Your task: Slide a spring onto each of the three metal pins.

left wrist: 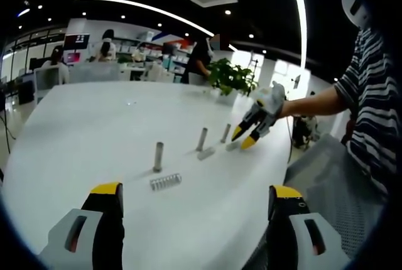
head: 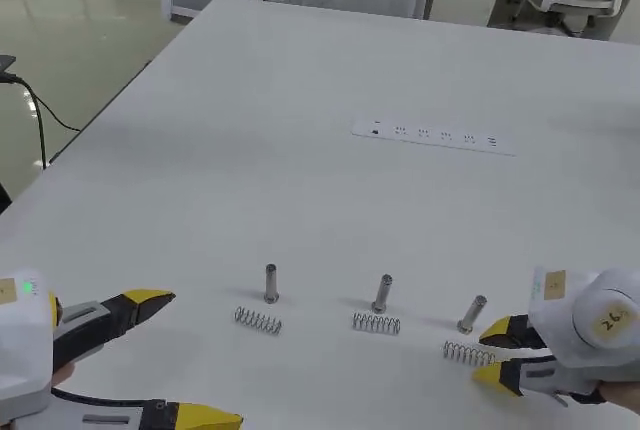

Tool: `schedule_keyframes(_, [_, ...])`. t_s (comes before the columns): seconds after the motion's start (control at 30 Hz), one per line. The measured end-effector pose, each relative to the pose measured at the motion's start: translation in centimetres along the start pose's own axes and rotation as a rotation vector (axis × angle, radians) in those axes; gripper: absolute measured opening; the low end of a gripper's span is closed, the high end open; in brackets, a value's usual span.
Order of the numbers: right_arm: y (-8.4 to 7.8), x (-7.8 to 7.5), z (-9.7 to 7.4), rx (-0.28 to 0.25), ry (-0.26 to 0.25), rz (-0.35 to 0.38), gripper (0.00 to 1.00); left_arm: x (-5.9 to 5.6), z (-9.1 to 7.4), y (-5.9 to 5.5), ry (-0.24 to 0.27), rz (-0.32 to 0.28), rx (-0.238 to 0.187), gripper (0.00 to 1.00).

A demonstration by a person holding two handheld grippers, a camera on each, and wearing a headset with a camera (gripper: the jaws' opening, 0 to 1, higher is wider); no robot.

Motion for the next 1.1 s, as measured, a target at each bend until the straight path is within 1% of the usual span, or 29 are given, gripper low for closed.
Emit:
schedule_keyframes(0.17, [-0.1, 0.0, 0.5, 0.019, 0.011, -0.014, 0.16, 0.0, 0.0, -0.1, 0.001, -0.003, -0.002, 0.93])
schedule_keyframes(0.33, [-0.1, 0.3, 0.6, 0.026, 0.029, -0.035, 0.08, 0.0, -0.1, -0.2, 0.004, -0.006, 0.0, 0.93])
schedule_keyframes(0.43, [0.0, 0.4, 0.5, 0.017, 0.025, -0.052, 0.08, -0.1, -0.2, -0.3, 0.005, -0.009, -0.001, 0.92])
schedule_keyframes(0.53, [0.0, 0.5, 0.5, 0.011, 0.024, -0.053, 0.08, -0.2, -0.1, -0.4, -0.001, -0.008, 0.005, 0.92])
schedule_keyframes(0.6, [0.0, 0.5, 0.5, 0.007, 0.039, -0.039, 0.08, -0.4, 0.1, -0.4, -0.005, -0.004, 0.008, 0.92])
schedule_keyframes(0.77, [0.0, 0.7, 0.5, 0.011, 0.027, -0.055, 0.08, -0.9, 0.3, 0.2, -0.021, 0.011, 0.006, 0.92])
schedule_keyframes(0.83, [0.0, 0.8, 0.4, 0.021, 0.01, -0.076, 0.08, -0.9, 0.4, 0.2, -0.026, 0.016, 0.009, 0.92])
schedule_keyframes(0.9, [0.0, 1.0, 0.2, 0.02, 0.012, -0.086, 0.08, -1.0, 0.5, 0.2, -0.031, 0.022, 0.016, 0.92])
schedule_keyframes(1.0, [0.1, 1.1, -0.2, 0.011, 0.014, -0.086, 0.08, -1.3, 0.8, 0.4, -0.052, 0.034, 0.029, 0.9])
schedule_keyframes(1.1, [0.4, 1.1, -0.7, -0.002, 0.011, -0.084, 0.08, -1.8, 1.2, 0.7, -0.081, 0.042, 0.03, 0.9])
Point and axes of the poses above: the centre of the closed fingertips' face, and the gripper's own axes: z roughly forward along the fingers, x roughly to its left, y roughly out of its top, the point moved 6 cm from there along -z, roughly backward along the fingers, and after that the axes turned 10 degrees about x, right-handed, at the moved point
